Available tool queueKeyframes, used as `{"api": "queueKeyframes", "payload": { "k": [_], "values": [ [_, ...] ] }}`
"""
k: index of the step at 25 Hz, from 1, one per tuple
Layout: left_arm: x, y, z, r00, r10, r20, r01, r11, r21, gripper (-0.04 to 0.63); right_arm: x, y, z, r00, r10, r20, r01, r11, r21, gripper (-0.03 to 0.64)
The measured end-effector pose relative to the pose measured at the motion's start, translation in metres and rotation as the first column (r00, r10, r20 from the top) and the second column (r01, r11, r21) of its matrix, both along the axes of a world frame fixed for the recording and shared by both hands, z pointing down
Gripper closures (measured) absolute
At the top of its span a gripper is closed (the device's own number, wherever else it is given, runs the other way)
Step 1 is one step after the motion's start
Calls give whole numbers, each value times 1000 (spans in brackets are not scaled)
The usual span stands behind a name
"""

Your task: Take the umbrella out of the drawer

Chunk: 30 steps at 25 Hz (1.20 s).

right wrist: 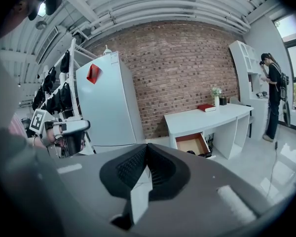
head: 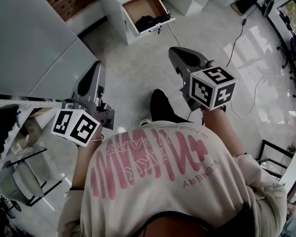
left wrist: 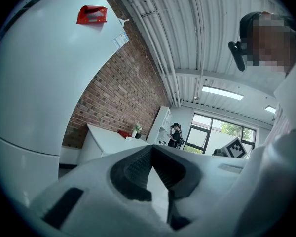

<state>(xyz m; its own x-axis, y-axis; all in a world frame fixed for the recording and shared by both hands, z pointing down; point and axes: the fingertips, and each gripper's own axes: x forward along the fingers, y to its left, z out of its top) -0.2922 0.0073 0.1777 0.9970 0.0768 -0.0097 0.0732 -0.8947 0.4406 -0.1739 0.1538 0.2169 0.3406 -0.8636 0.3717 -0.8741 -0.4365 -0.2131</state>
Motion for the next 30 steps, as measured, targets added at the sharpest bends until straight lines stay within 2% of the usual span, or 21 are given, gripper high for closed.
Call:
{"api": "queueKeyframes", "payload": {
  "k": [6, 10, 18, 30],
  "values": [
    [-3, -7, 8, 999, -29, 17, 29, 1000, -7, 594, -5, -14, 13, 999, -44, 17, 45, 999, -23, 609],
    [9, -15, 13, 999, -41, 34, 42, 999, -12, 594, 13, -22, 19, 998, -50, 24, 51, 998, -22, 609],
    [57, -27, 7, 997, -65, 33, 65, 998, 6, 594, 65, -31, 23, 998, -56, 34, 57, 998, -17, 609],
    [159, -30, -2, 995, -87, 37, 86, 996, 26, 594, 178, -39, 17, 997, -66, 42, 66, 998, 10, 609]
  ]
}}
